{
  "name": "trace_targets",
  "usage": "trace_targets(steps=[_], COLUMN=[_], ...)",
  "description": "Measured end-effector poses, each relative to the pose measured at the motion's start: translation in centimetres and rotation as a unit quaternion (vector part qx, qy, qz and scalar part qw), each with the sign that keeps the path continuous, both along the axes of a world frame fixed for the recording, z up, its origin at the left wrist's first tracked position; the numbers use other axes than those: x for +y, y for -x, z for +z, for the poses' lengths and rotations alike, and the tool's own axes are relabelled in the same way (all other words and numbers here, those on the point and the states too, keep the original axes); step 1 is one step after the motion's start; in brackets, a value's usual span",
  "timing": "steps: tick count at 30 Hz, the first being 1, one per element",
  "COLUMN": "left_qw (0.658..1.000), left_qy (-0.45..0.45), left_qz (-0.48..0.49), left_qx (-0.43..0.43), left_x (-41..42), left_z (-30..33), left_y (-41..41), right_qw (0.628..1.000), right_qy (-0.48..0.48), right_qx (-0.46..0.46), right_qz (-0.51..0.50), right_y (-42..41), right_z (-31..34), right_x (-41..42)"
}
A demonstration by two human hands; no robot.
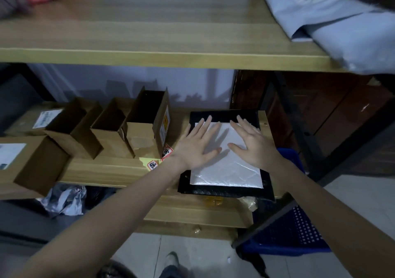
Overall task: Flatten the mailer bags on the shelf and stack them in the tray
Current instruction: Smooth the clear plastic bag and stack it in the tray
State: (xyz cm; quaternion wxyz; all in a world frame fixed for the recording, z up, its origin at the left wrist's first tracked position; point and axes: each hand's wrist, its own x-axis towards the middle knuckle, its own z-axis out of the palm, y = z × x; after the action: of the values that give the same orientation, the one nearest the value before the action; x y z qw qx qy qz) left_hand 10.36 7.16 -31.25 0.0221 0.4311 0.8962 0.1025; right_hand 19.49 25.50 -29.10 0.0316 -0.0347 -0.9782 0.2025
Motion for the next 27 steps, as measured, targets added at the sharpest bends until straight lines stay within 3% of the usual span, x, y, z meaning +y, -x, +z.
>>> trace_targets(steps=[8,15,21,27], left_qw=[0.993,0.975,0.955,0.937], left_qy=[-0.078,-0.131,-0.175,-0.217], left_qz=[-0.032,-0.03,0.017,0.069], left_qx=[0.086,0.175,0.239,0.264], left_x=[-6.0,-12.2,-17.1,-21.0], left_z=[8.3,15.9,21.4,24.9], left_y=[-5.0,-8.5,-9.1,-6.6], right_qw=[0.995,0.978,0.95,0.933], right_qy=[-0.05,-0.068,-0.027,-0.006], right_qx=[0.033,0.125,0.248,0.296], right_qz=[0.079,0.151,0.186,0.204], right_y=[-5.0,-7.9,-7.5,-4.0], right_z=[8.7,15.8,22.0,25.7], right_x=[-4.1,-8.9,-13.2,-16.2])
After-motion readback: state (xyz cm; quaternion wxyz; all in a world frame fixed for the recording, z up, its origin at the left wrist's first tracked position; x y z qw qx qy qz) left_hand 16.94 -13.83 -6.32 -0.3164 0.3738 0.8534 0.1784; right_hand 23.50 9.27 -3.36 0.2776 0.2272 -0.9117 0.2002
